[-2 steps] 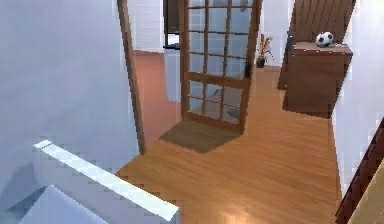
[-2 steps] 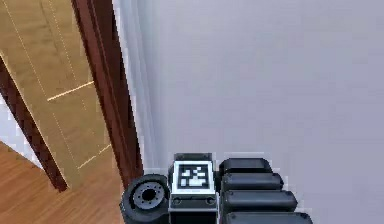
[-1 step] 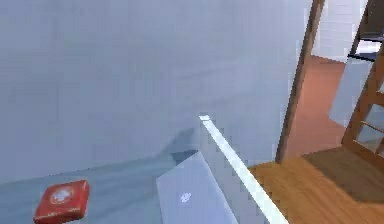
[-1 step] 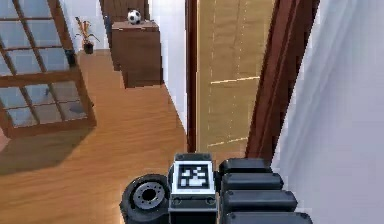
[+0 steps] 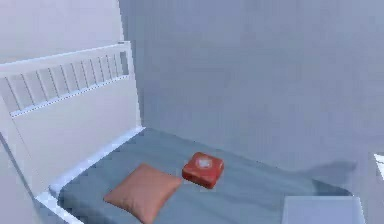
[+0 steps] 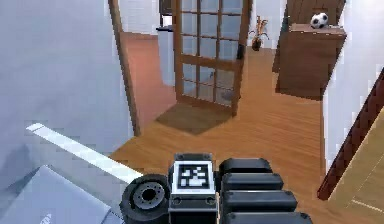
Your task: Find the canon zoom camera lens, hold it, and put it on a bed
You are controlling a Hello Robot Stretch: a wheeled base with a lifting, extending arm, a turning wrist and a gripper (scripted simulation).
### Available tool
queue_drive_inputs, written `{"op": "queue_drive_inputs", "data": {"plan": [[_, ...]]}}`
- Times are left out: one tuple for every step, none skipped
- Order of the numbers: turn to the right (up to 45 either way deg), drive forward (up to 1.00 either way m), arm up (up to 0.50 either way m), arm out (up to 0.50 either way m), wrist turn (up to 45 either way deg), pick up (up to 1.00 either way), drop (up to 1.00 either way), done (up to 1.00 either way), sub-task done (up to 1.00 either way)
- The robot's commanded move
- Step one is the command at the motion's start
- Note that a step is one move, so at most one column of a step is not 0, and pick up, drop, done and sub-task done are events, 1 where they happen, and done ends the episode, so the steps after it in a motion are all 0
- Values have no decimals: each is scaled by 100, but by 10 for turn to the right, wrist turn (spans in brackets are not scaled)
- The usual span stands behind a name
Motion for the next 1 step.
{"op": "queue_drive_inputs", "data": {"plan": [[-270, 0, 0, 0, 0, 0, 0, 0, 0]]}}
